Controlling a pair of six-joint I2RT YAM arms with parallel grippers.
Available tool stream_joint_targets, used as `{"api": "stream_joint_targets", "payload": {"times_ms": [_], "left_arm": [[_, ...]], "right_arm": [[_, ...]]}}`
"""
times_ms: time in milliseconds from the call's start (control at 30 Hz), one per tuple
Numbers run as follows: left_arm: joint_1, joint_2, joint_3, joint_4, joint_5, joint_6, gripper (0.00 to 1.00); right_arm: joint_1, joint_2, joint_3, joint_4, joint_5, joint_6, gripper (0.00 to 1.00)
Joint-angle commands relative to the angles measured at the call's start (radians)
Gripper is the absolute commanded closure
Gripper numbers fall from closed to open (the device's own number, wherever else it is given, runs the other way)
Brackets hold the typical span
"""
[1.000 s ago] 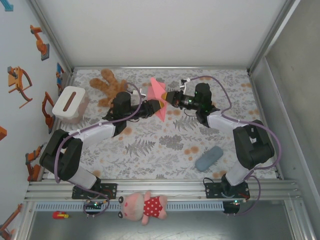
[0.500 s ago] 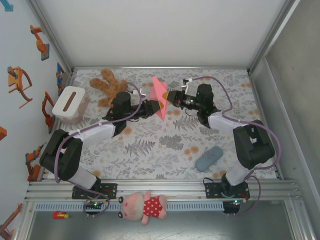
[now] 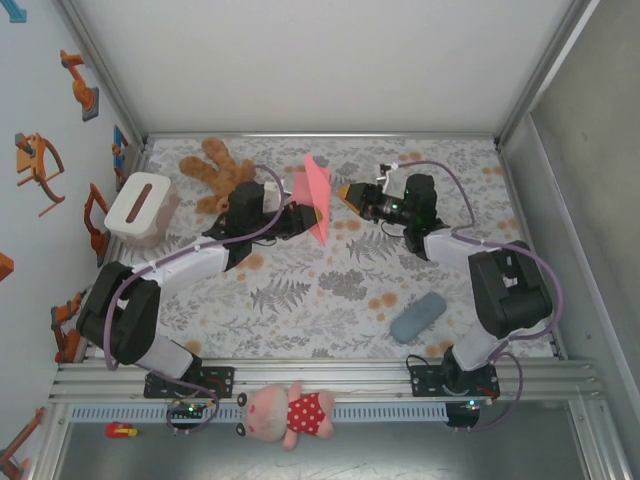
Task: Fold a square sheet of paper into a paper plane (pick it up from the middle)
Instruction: Turn over the paper at the center of the table.
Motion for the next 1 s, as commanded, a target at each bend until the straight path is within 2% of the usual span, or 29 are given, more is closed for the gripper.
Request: {"api": "stream_joint_targets", "payload": {"times_ms": [0, 133, 267, 367, 567, 633, 767, 967], "left_arm": [[-0.004, -0.040, 0.050, -0.141, -0.058, 0.111, 0.90], [-0.013, -0.037, 0.109, -0.335, -0.165, 0.208, 0.90], [-0.050, -0.006, 0.210, -0.573, -0.353, 0.322, 0.90], [-0.091, 0.041, 0.305, -0.741, -0.531, 0.398, 0.90], [-0.168, 0.191, 0.479, -1.010, -0.914, 0.470, 0.91], [-0.181, 0.241, 0.526, -1.066, -1.008, 0.477, 0.91], [-0.203, 0.353, 0.599, -1.164, -1.158, 0.480, 0.92], [-0.255, 0.529, 0.711, -1.274, -1.332, 0.467, 0.93]], "right_arm": [[-0.016, -0.060, -0.011, -0.063, 0.031, -0.077, 0.56], [-0.016, -0.135, 0.020, -0.386, 0.138, -0.284, 0.52], [-0.017, -0.217, 0.047, -0.626, 0.262, -0.450, 0.52], [-0.017, -0.256, 0.063, -0.739, 0.340, -0.529, 0.53], [-0.017, -0.323, 0.055, -0.849, 0.513, -0.576, 0.56], [-0.017, -0.338, 0.049, -0.869, 0.565, -0.577, 0.56], [-0.017, -0.358, 0.035, -0.892, 0.631, -0.565, 0.60], [-0.016, -0.368, 0.020, -0.893, 0.665, -0.540, 0.63]]}}
